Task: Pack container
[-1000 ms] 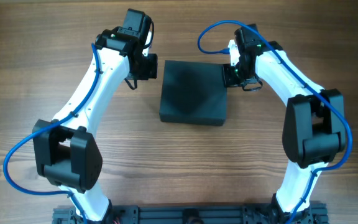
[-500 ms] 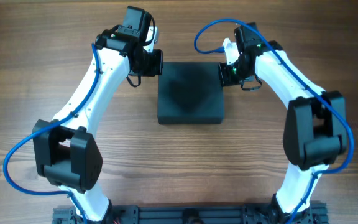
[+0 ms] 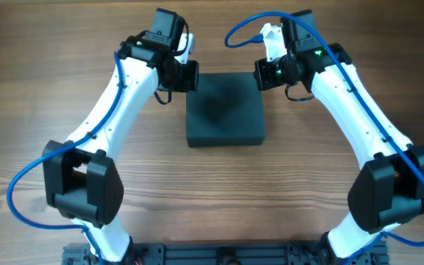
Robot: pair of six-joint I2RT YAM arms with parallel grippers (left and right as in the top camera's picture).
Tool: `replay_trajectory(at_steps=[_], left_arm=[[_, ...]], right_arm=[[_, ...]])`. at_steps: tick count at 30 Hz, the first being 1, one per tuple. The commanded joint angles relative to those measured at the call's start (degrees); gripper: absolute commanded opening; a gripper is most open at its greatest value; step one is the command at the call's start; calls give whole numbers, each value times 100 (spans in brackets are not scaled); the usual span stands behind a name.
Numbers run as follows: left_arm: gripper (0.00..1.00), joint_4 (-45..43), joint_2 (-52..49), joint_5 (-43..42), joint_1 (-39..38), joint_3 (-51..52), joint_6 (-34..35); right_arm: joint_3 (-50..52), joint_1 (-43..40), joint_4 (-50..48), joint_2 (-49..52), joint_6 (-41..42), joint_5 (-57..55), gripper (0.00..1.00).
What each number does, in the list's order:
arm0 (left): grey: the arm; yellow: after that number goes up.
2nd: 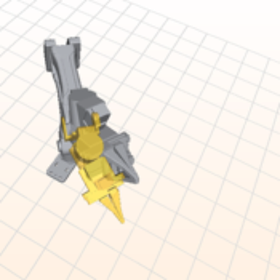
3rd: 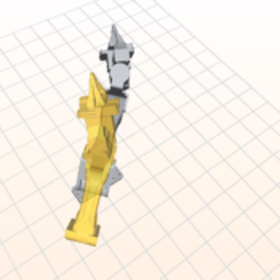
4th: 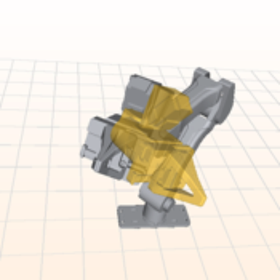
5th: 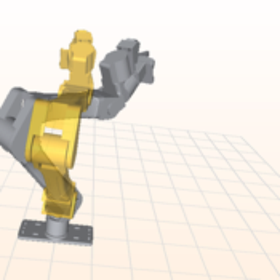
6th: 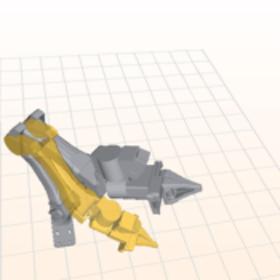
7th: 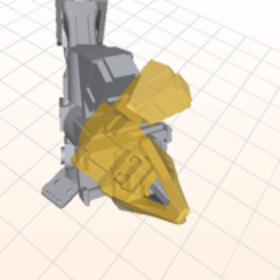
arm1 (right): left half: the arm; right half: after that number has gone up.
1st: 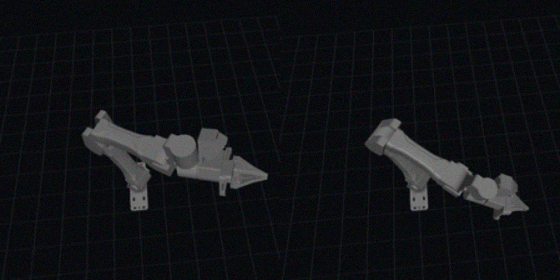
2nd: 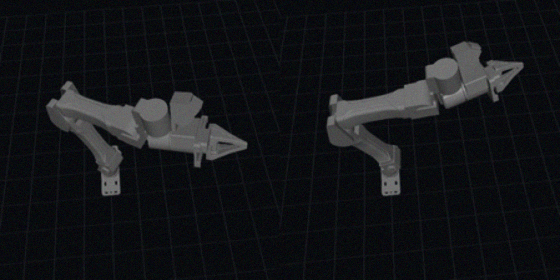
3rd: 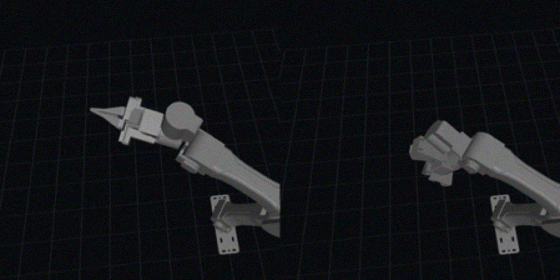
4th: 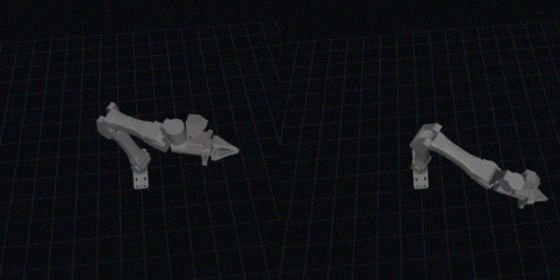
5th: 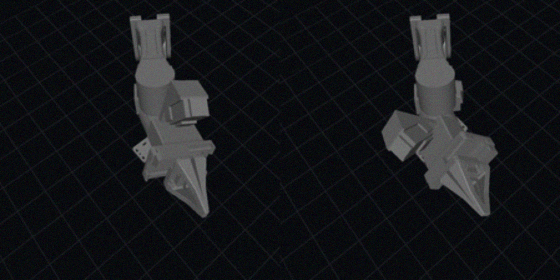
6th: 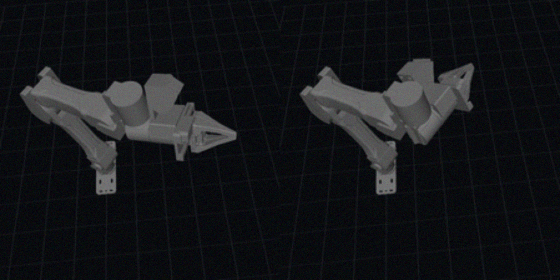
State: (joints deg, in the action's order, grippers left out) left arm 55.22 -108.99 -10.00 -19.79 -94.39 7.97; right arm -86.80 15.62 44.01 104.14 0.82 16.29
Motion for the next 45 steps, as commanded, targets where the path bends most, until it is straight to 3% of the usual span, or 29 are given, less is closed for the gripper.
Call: replay_trajectory(at_steps=[1,17,23,27,33,36,39,45], left_arm=[[4,-22,-503,-109,-138,2,-177],[5,-81,-1029,-87,-131,2,-179],[12,-85,-1029,-87,-131,2,-179],[4,-44,-970,26,-90,-15,-179],[5,767,-210,815,361,-684,-179],[13,1023,476,1377,745,-957,-184],[24,1154,1292,1641,1298,-962,-713],[21,1674,2223,1528,2608,-960,-1051]], right_arm=[[197,28,-81,44,68,22,4],[369,28,-140,658,85,160,4],[369,28,-179,763,299,175,4],[308,28,-151,680,564,96,4],[-291,28,98,-435,518,-868,4],[-581,28,107,-1261,518,-1327,4],[-708,28,105,-2085,518,-1731,4],[-706,28,1080,-3633,518,-1974,4]])
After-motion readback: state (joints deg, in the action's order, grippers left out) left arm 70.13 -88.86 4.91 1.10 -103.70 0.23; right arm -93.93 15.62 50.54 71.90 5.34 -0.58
